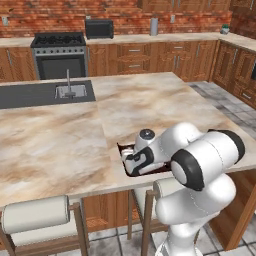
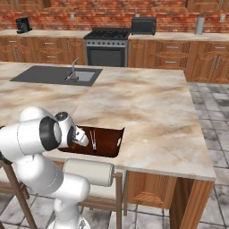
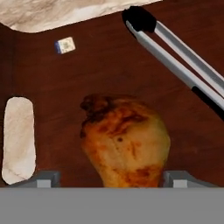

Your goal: Gather the onion and eggplant from the fridge and place them on a tray on the dining counter. Then gather the chicken drumstick and steak from the fridge and place them on the other tray.

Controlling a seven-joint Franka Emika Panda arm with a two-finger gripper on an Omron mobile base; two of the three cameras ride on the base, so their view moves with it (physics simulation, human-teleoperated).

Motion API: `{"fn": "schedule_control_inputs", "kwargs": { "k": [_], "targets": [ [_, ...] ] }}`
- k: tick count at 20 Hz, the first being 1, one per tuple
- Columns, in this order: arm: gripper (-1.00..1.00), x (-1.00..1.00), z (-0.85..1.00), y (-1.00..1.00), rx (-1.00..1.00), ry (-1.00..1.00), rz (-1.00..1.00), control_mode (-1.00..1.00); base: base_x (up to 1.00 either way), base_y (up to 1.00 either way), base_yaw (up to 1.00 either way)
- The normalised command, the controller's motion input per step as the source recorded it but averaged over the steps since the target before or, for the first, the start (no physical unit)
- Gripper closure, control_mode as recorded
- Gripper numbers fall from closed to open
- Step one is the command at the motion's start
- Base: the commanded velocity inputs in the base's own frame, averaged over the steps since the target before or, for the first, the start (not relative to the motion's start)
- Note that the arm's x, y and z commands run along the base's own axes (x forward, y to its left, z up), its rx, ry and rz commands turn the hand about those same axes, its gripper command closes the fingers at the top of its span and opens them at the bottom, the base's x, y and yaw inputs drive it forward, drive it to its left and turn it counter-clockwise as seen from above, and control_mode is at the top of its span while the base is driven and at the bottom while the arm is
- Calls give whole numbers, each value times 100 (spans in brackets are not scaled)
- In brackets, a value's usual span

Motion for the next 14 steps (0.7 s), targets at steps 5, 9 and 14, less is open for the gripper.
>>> {"fn": "schedule_control_inputs", "kwargs": {
  "k": [5,9,14],
  "targets": [
    [-100,-5,48,0,2,4,-2,-100,0,0,0],
    [-100,-27,69,-5,11,2,-1,-100,0,0,0],
    [-100,-49,84,-10,4,0,0,-100,0,0,0]
  ]
}}
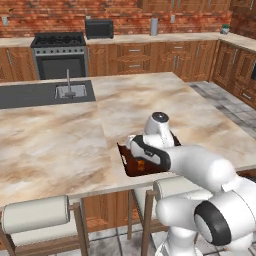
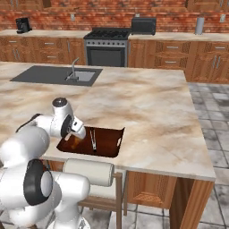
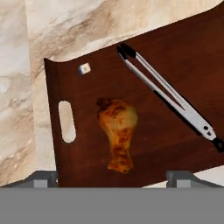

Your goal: Gather the onion and eggplant from the fridge and place them on a tray on the dining counter. Then gather the chicken drumstick and steak from the fridge and place them on the other tray.

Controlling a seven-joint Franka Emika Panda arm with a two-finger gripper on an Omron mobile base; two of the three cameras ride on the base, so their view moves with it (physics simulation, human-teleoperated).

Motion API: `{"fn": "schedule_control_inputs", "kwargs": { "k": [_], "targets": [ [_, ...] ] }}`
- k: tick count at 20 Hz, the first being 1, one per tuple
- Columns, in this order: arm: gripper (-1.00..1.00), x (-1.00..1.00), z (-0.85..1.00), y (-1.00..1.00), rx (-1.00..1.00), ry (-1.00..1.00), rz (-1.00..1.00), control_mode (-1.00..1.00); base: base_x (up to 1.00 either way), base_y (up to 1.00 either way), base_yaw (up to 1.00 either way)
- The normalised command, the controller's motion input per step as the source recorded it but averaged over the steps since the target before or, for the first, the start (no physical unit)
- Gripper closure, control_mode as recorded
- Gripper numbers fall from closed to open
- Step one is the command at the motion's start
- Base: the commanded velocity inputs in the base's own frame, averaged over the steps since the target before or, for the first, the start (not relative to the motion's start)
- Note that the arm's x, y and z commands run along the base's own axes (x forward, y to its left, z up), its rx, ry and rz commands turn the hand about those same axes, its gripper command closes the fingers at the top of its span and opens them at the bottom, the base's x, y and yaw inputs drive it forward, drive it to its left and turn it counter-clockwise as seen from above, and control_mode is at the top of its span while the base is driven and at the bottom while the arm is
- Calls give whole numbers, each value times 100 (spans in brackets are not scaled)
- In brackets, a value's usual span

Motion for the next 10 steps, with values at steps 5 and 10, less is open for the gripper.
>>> {"fn": "schedule_control_inputs", "kwargs": {
  "k": [5,10],
  "targets": [
    [-100,-60,94,-7,0,9,-1,-100,0,0,0],
    [-100,-50,70,-20,-6,5,0,-100,0,0,0]
  ]
}}
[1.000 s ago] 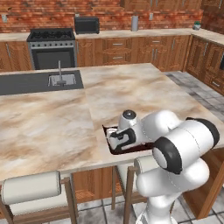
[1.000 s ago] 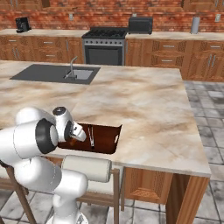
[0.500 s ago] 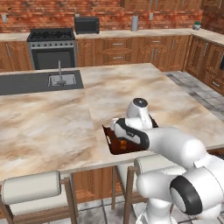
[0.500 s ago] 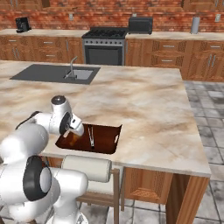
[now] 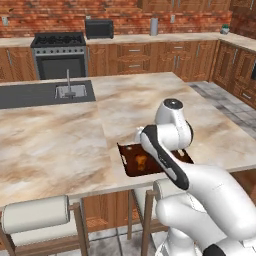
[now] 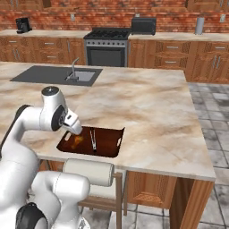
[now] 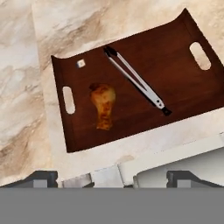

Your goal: Gather the onion and eggplant from the fridge and place them on a tray on the dining counter. Then gather the chicken drumstick and steak from the fridge and place them on the other tray.

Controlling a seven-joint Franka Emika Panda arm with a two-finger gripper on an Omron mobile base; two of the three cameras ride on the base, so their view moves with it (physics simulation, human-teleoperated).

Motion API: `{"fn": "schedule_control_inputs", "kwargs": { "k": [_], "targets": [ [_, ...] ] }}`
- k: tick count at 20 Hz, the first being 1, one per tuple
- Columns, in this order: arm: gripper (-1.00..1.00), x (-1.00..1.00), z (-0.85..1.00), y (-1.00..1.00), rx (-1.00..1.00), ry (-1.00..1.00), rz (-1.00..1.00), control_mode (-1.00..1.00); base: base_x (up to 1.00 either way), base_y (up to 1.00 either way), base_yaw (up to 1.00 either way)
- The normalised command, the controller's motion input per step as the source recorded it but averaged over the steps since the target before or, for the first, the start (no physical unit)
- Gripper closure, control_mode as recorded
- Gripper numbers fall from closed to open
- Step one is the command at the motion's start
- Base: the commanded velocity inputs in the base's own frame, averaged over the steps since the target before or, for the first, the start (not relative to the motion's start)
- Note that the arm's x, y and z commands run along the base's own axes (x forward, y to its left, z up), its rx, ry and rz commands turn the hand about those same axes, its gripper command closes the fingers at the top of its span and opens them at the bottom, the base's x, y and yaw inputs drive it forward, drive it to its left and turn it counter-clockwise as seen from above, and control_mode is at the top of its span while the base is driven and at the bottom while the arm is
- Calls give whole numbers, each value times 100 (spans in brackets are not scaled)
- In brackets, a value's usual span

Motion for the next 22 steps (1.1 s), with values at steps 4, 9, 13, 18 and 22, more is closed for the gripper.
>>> {"fn": "schedule_control_inputs", "kwargs": {
  "k": [4,9,13,18,22],
  "targets": [
    [-100,-52,69,-52,-5,0,3,-100,0,0,0],
    [-100,-67,49,-46,-1,0,4,-100,0,0,0],
    [-100,-92,17,-34,-4,-10,4,-100,0,0,0],
    [-100,-78,49,-10,-9,-22,13,-100,0,0,0],
    [-100,-94,52,-8,-7,-32,12,-100,0,0,0]
  ]
}}
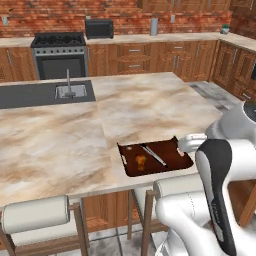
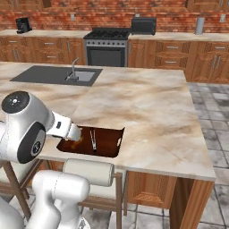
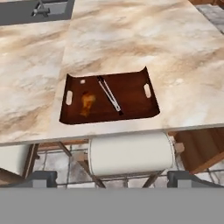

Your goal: Gather the onion and eggplant from the fridge and place them on a tray on the dining counter. Then gather the chicken drumstick and steak from the fridge and place them on the other tray.

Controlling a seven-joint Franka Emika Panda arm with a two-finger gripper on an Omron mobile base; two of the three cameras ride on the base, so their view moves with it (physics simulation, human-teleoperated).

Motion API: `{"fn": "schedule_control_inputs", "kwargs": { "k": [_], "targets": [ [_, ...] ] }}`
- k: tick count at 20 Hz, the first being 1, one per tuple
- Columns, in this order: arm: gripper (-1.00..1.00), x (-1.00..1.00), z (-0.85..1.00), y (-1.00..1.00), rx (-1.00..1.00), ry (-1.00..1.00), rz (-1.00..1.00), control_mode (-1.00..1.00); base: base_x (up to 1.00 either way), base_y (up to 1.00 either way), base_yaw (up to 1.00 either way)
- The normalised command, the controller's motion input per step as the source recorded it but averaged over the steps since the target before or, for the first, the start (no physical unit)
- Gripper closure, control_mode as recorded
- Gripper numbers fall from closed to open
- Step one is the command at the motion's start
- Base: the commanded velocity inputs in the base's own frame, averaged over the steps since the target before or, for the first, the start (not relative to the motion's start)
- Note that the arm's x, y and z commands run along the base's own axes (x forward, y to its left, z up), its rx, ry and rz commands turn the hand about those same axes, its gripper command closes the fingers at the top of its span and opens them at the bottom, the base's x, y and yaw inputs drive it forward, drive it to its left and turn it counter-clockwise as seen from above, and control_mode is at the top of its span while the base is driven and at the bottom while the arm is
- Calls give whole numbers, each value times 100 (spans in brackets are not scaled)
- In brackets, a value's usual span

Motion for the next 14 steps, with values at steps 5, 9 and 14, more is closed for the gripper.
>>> {"fn": "schedule_control_inputs", "kwargs": {
  "k": [5,9,14],
  "targets": [
    [-100,-32,19,-1,-1,-6,2,-100,0,0,0],
    [-100,-29,0,-4,0,-5,-3,-100,0,0,0],
    [-100,0,0,0,0,0,0,100,-100,-41,-25]
  ]
}}
